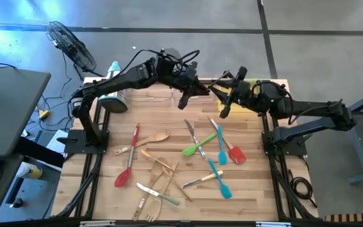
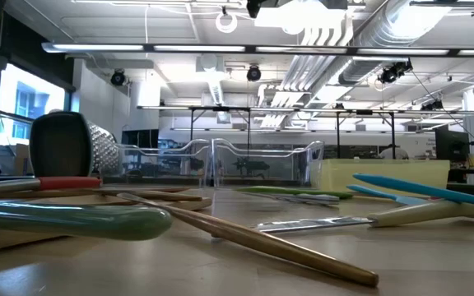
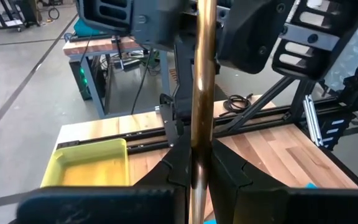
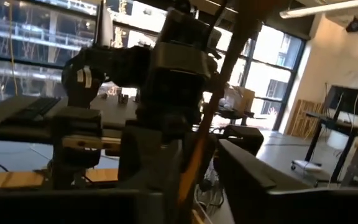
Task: Pick & Place Kitchen Items
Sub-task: Put the top gold knife into the yellow bin
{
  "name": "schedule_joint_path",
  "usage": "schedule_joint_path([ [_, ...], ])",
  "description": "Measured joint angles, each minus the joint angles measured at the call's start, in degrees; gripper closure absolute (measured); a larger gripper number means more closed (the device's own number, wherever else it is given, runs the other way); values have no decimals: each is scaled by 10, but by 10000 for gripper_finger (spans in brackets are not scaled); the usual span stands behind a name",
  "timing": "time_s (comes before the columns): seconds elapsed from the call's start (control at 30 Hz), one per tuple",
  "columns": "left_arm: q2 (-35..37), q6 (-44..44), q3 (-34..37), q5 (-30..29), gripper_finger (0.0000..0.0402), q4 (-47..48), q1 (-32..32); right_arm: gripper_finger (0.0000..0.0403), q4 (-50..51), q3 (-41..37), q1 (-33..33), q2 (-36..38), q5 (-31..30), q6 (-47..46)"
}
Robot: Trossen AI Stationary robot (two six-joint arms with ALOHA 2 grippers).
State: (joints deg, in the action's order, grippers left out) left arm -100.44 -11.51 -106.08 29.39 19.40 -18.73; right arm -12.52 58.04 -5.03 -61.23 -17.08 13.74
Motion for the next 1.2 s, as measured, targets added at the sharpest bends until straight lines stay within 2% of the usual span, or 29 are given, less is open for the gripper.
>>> schedule_joint_path([
  [0.1,0,-5,0,-1,378,-1,0,378,3,0,0,0,2,10],
  [0.13,0,-8,0,0,377,-2,0,385,4,0,0,0,2,12],
  [0.27,0,-9,0,1,377,-1,0,388,11,0,-4,0,3,18],
  [0.5,0,-7,0,-1,377,2,0,390,20,0,-35,1,60,-30],
  [0.63,0,-3,0,-5,377,6,0,368,20,0,-52,1,97,-50],
  [0.73,0,-1,0,-6,377,7,0,362,20,0,-58,1,102,-54],
  [1.2,0,-7,0,-6,377,14,0,392,20,0,-81,1,146,-82],
])
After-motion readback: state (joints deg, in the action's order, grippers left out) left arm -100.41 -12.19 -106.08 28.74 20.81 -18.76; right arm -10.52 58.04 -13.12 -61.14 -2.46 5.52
